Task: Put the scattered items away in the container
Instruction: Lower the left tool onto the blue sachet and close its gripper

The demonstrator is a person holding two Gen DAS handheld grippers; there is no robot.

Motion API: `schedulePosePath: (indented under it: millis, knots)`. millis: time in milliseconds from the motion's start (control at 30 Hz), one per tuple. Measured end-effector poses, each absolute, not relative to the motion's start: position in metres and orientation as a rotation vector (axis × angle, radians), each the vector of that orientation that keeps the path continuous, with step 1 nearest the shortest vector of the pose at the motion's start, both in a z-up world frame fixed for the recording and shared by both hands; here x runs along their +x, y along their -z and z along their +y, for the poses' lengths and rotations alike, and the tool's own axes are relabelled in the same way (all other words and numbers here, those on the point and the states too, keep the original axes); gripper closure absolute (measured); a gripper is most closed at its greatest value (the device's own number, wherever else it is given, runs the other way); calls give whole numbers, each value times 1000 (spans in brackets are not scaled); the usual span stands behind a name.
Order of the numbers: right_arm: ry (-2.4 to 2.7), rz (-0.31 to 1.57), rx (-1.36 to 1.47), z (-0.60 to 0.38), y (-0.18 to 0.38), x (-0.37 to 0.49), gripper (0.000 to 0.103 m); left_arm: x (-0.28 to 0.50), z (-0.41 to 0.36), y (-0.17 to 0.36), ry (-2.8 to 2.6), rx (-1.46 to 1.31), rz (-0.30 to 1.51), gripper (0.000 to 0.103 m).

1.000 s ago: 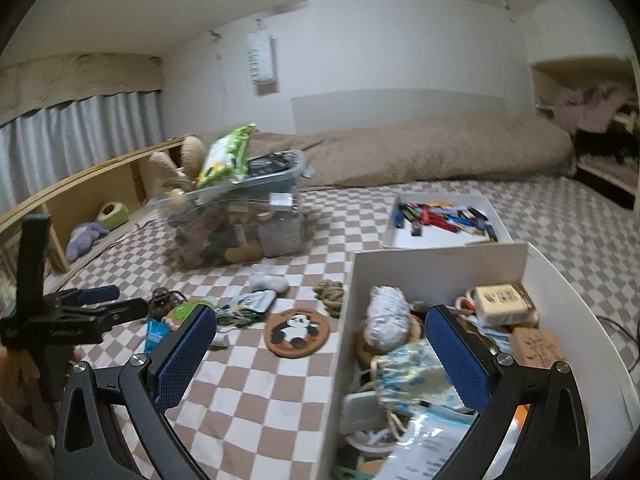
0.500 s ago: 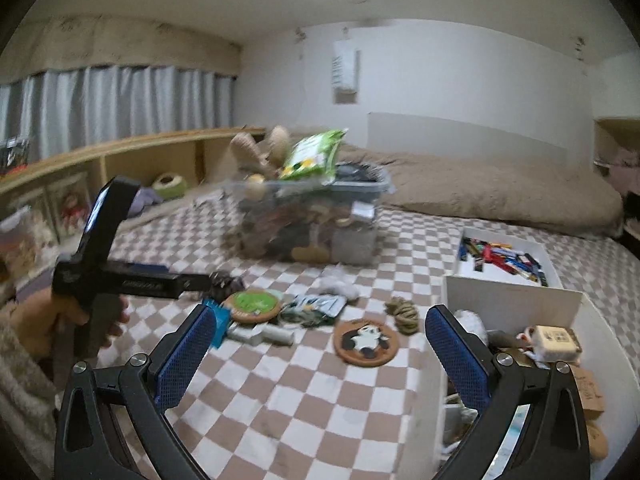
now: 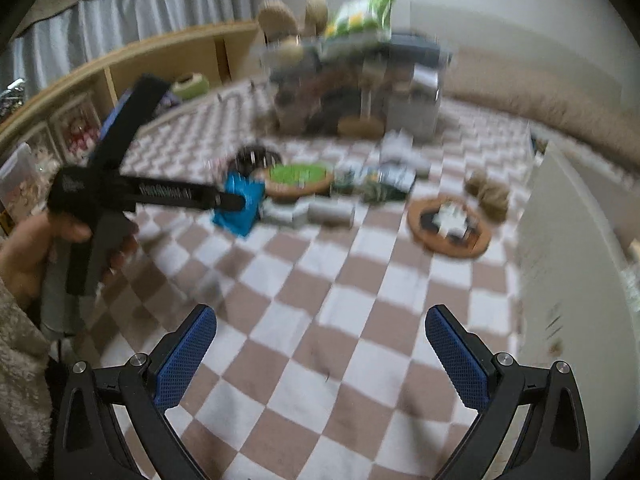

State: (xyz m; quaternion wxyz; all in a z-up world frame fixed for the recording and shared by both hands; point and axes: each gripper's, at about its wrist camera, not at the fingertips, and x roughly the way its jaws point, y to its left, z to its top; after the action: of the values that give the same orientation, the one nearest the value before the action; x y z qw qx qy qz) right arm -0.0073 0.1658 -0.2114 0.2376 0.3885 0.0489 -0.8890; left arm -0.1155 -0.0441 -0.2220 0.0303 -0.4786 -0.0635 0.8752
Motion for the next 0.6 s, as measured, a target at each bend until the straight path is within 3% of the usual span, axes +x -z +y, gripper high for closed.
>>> schedulePosePath:
  millis: [400, 600]
  knots:
    - [2398, 165, 1310, 160, 253, -21, 0, -126, -32, 239, -2710, -1517, -68, 0]
    - [2432, 275, 1277, 152, 255, -10, 0, -128, -36, 244, -2671, -1528, -131, 0]
